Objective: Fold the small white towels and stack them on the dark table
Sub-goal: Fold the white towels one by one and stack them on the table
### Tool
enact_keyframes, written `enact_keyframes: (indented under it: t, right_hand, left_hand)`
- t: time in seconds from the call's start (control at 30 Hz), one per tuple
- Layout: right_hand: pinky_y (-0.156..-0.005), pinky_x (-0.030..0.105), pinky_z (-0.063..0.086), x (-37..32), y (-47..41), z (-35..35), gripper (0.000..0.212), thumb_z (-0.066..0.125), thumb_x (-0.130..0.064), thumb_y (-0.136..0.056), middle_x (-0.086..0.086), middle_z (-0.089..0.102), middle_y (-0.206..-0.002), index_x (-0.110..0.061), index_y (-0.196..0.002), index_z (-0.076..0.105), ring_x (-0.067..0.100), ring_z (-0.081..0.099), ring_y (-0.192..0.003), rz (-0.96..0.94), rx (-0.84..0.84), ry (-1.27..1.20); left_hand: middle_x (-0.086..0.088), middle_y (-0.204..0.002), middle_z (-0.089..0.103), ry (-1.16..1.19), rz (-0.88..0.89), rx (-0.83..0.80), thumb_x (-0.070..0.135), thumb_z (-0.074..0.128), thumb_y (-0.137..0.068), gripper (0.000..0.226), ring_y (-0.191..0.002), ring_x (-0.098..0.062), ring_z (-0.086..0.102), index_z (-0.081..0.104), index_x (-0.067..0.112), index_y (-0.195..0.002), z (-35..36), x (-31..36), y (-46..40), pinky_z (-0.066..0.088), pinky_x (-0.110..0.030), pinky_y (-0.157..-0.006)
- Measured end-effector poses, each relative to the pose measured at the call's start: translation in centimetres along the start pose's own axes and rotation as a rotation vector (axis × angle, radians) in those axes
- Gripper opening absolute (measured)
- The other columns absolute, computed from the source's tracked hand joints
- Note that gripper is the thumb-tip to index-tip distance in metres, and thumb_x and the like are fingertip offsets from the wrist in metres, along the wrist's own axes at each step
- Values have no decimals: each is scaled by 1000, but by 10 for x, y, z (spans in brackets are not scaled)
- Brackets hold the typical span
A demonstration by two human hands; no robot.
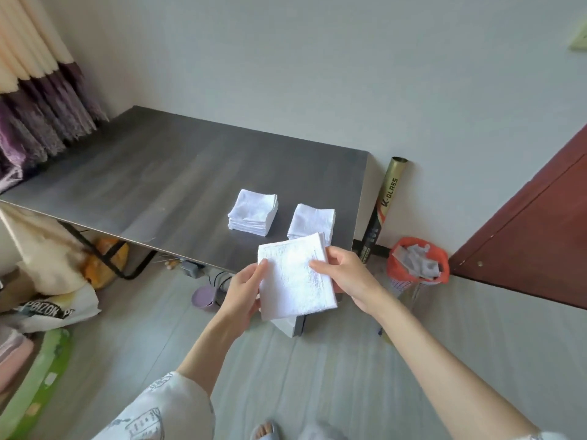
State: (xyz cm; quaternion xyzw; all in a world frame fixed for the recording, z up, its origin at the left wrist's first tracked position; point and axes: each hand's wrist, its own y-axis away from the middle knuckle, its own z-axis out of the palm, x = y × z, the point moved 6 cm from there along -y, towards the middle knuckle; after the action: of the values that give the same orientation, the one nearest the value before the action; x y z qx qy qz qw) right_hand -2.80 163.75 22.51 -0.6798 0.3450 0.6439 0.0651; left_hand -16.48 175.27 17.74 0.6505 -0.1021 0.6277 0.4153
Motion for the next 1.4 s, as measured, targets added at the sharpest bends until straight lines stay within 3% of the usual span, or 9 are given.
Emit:
enact_keyframes:
  t: [0.13, 0.2, 0.27, 0.4, 0.53, 0.73, 1.03, 1.23, 1.4]
  right_hand:
    - [-80, 30, 50, 14, -48, -10, 19, 59, -21, -91, 10, 67, -107, -7, -103, 62, 21, 65, -98, 104, 92, -23]
    - [-79, 35, 49, 23, -74, -16, 35, 56, -31, -91, 21, 63, -112, 2, -105, 59, 32, 62, -104, 160, 137, -36]
    - [-82, 40, 50, 31, -100, -25, 46, 52, -40, -91, 26, 58, -113, 4, -105, 56, 37, 61, -102, 197, 177, -34]
    - [-81, 41, 54, 42, -158, -50, 45, 49, -36, -92, 25, 54, -89, 7, -103, 56, 20, 56, -79, 253, 247, -15]
    - [-76, 42, 57, 51, -210, -76, 23, 50, -22, -92, 22, 65, -99, -2, -85, 59, 21, 63, -79, 315, 312, 7]
    - [-71, 49, 57, 70, -266, -98, 15, 50, -23, -89, 11, 66, -91, -11, -94, 56, 28, 66, -82, 394, 327, 165]
    - [-78, 49, 54, 98, -294, -94, 16, 48, -29, -92, 3, 60, -92, -15, -99, 51, 24, 62, -88, 472, 263, 296]
    - [-79, 46, 55, 103, -299, -95, 18, 46, -29, -95, 0, 55, -90, -13, -101, 49, 21, 61, -88, 467, 276, 351]
    - [-69, 34, 53, 107, -300, -96, 18, 45, -28, -96, 0, 55, -88, -12, -102, 49, 16, 57, -80, 443, 307, 374]
  left_hand:
    - [6, -61, 48, -75, 0, -39, 34, 51, -93, 30, -52, -7, 47, 52, 8, -78, 2, 9, -57, 37, -17, -48]
    - [9, -55, 45, -128, -9, -30, 33, 52, -93, 30, -44, -4, 43, 48, 11, -72, 3, 12, -87, 35, -15, -41]
    - [6, -60, 48, -185, -25, -34, 34, 53, -92, 30, -50, -6, 47, 49, 14, -71, 7, 16, -118, 38, -17, -46]
    - [-8, -79, 52, -279, -64, -71, 36, 53, -92, 27, -74, -20, 51, 53, 11, -79, 22, 26, -187, 42, -35, -67]
    - [-9, -80, 52, -371, -103, -103, 32, 50, -94, 33, -75, -20, 50, 56, 0, -92, 43, 26, -253, 44, -36, -69]
    - [-3, -78, 56, -544, -173, -63, 30, 49, -93, 21, -71, -16, 51, 59, 14, -86, 55, 9, -323, 52, -38, -76]
    - [4, -76, 54, -721, -223, -17, 30, 46, -93, 20, -69, -11, 48, 60, 15, -97, 49, -15, -352, 43, -28, -65]
    - [5, -72, 52, -734, -210, -23, 30, 46, -94, 20, -66, -12, 46, 58, 15, -91, 52, -15, -356, 36, -23, -55]
    - [-1, -79, 56, -654, -217, -42, 28, 46, -94, 15, -69, -14, 48, 58, 20, -92, 54, -17, -356, 41, -27, -63]
